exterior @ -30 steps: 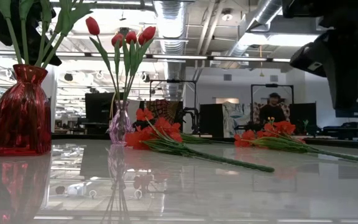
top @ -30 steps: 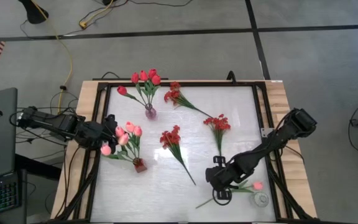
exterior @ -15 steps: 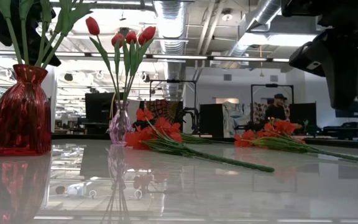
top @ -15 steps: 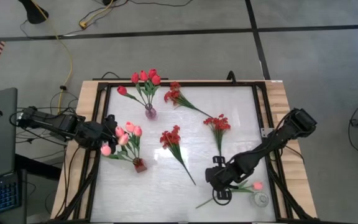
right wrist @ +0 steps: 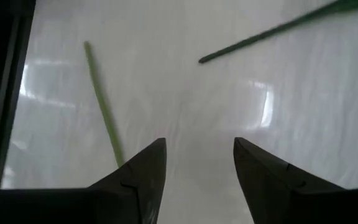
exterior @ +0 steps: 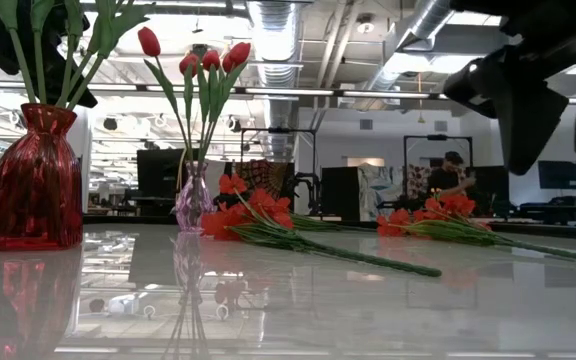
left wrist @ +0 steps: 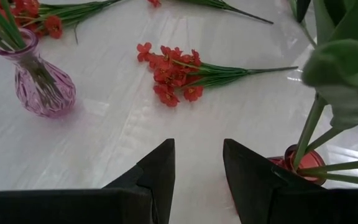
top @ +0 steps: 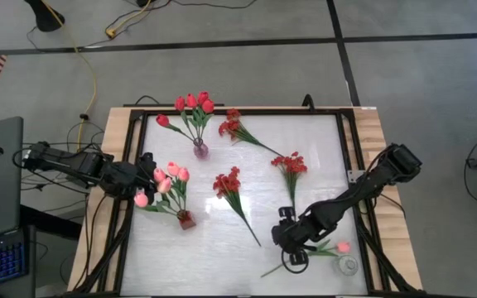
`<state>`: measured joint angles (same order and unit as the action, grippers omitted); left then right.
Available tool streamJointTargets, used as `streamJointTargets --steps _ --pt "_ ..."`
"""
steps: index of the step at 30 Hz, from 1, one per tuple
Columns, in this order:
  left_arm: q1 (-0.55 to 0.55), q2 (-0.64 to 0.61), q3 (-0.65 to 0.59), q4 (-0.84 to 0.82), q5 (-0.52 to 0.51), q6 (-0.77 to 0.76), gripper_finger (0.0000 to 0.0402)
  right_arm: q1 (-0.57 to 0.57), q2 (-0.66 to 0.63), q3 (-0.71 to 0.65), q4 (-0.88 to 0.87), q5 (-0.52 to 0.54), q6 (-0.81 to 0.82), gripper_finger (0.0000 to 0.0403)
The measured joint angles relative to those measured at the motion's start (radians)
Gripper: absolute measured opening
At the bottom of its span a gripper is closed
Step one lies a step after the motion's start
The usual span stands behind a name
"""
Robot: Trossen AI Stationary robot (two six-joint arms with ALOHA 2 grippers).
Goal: Sort flowers into vase by color
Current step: Put the pink tulip into the red vase
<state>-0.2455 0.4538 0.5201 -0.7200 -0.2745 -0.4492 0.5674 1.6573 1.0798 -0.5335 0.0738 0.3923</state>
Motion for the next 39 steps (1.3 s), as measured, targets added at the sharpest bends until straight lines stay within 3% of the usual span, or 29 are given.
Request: streamJointTargets --steps 11,20,32,39 --pt "0.0 0.0 0.0 0.0 -0.027 -0.005 0.0123 -0.007 0.0 0.0 0.01 0.003 -0.172 0.0211" --pt "0.0 0.0 0.0 -0.002 0.003 -0.01 0.0123 0.008 0.0 0.008 0.0 0.003 -0.199 0.0212" --pt "0.0 0.0 0.0 -0.001 0.004 -0.007 0.0123 0.084 0.128 0.009 -0.028 -0.25 -0.011 0.0212" --pt "0.0 0.0 0.0 -0.001 -0.01 -0.007 0.0123 0.133 0.131 0.009 -0.042 -0.201 0.025 0.02"
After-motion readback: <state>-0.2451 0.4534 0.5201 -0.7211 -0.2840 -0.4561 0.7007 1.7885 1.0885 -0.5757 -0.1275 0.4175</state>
